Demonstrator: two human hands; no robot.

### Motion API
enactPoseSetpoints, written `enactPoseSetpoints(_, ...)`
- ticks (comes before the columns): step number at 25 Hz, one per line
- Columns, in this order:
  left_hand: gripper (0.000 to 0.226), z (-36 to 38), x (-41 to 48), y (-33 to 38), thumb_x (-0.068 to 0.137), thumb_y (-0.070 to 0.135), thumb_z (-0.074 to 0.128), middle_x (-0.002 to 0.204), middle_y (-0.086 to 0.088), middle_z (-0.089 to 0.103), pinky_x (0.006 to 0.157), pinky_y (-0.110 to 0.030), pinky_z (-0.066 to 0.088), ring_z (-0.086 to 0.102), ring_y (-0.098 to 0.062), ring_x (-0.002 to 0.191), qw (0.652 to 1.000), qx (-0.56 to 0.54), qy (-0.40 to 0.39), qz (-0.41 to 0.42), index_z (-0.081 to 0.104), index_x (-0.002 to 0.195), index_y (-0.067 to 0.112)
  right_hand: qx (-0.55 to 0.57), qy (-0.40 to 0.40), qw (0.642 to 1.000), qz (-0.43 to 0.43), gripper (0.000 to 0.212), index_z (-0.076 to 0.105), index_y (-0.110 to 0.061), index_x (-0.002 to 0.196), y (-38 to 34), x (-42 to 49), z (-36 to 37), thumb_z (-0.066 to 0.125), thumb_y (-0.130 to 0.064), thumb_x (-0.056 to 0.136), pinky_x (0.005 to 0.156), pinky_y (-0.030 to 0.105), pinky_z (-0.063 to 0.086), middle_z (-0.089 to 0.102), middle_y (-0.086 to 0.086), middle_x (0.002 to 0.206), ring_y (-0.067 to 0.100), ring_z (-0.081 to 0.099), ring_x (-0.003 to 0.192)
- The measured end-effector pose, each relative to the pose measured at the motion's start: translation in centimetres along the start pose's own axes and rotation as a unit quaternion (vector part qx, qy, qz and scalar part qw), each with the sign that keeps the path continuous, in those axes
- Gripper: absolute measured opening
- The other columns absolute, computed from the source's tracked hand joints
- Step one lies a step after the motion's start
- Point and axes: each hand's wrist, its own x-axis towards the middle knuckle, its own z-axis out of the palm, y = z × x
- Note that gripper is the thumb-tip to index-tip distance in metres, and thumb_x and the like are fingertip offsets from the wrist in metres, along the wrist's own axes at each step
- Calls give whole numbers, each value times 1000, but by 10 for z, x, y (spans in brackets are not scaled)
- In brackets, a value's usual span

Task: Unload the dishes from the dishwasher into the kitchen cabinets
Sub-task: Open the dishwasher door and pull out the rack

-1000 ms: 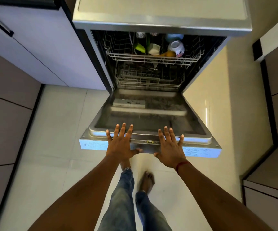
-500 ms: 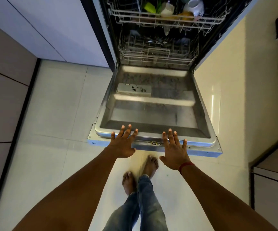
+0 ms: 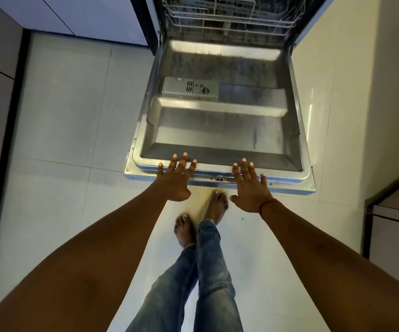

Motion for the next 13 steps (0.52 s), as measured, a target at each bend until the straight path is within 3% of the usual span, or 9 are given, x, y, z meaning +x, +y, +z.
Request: enactPoseSetpoints(13, 87, 40, 37, 7, 93, 32, 51, 157, -5, -27, 116, -59, 0, -22, -32, 145, 996, -20, -74, -40, -13, 152, 30, 56, -48, 997, -28, 87, -4, -20, 155, 14, 38, 49, 54, -43, 94, 117, 53, 7, -19, 8, 160, 30, -13, 148)
